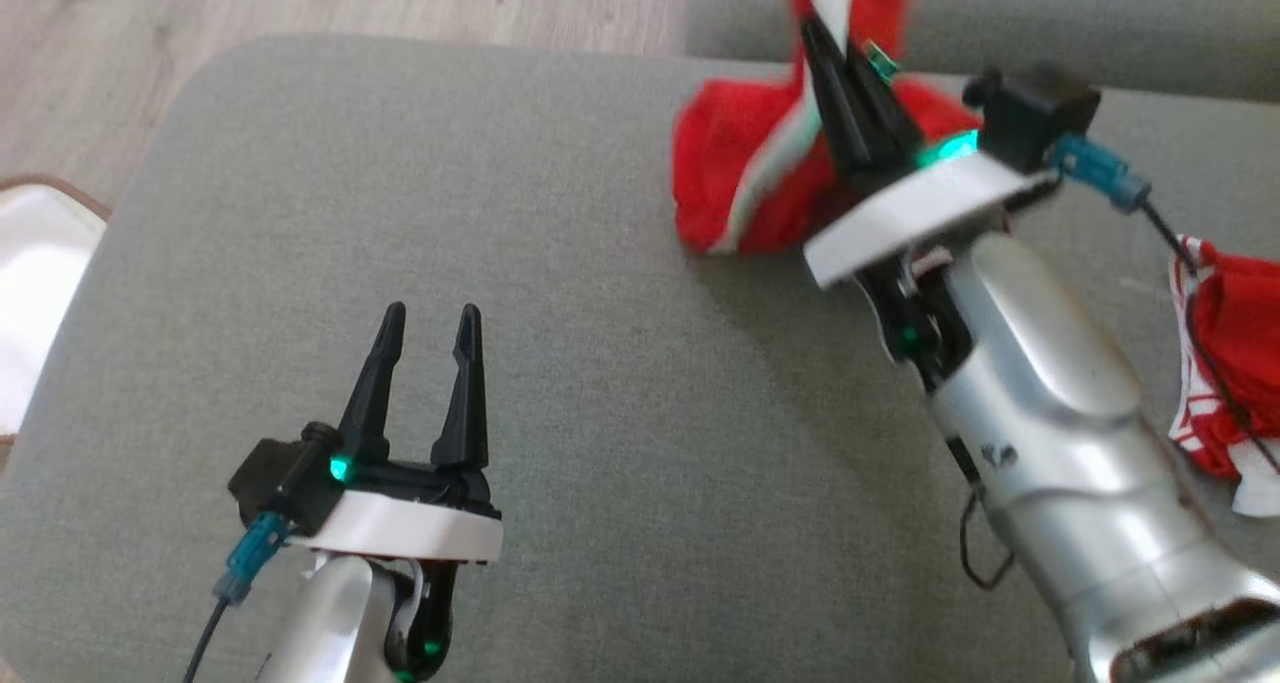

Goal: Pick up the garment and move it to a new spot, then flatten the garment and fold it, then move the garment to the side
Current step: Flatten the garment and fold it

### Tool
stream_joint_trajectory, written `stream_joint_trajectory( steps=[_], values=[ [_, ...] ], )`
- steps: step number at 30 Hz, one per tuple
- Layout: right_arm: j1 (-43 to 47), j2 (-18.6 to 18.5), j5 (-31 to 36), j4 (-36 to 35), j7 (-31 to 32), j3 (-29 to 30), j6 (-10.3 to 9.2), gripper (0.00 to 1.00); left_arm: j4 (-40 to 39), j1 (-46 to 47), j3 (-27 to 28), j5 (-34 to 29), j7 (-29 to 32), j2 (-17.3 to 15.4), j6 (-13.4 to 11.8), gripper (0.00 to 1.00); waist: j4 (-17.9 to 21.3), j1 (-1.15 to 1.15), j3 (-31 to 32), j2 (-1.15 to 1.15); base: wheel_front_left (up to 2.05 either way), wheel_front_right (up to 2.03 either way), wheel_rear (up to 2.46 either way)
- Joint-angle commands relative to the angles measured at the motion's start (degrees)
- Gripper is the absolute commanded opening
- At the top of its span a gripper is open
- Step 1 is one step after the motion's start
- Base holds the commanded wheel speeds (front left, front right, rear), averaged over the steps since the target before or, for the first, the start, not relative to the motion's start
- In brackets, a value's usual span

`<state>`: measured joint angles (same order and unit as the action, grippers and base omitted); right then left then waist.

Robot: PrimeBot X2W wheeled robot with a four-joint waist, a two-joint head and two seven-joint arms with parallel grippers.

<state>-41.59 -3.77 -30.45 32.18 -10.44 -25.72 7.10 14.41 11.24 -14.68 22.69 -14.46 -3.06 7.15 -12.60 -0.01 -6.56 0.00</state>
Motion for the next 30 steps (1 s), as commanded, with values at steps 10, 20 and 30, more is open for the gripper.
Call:
stream_joint_trajectory(
  steps=[10,20,30],
  values=[
    [-7.43,0.9,-3.48,0.31,-4.42,5.51,0.39,0.0,-2.47,-2.07,4.5,0.17,-0.53,-0.09,0.33,1.0,-0.69,0.01,3.03,0.0,0.0,0.0,0.0],
    [12.93,0.89,11.82,4.28,-4.54,31.44,0.39,0.0,-2.96,-1.92,3.32,-0.24,-0.53,0.0,0.34,1.0,4.04,0.01,1.67,0.0,0.0,0.0,0.0],
    [23.04,0.89,14.36,3.95,-2.02,36.94,0.39,1.0,-2.59,-1.69,2.92,-0.26,-0.53,-0.39,0.34,1.0,7.56,0.01,1.84,0.0,0.0,0.0,0.0]
  ],
)
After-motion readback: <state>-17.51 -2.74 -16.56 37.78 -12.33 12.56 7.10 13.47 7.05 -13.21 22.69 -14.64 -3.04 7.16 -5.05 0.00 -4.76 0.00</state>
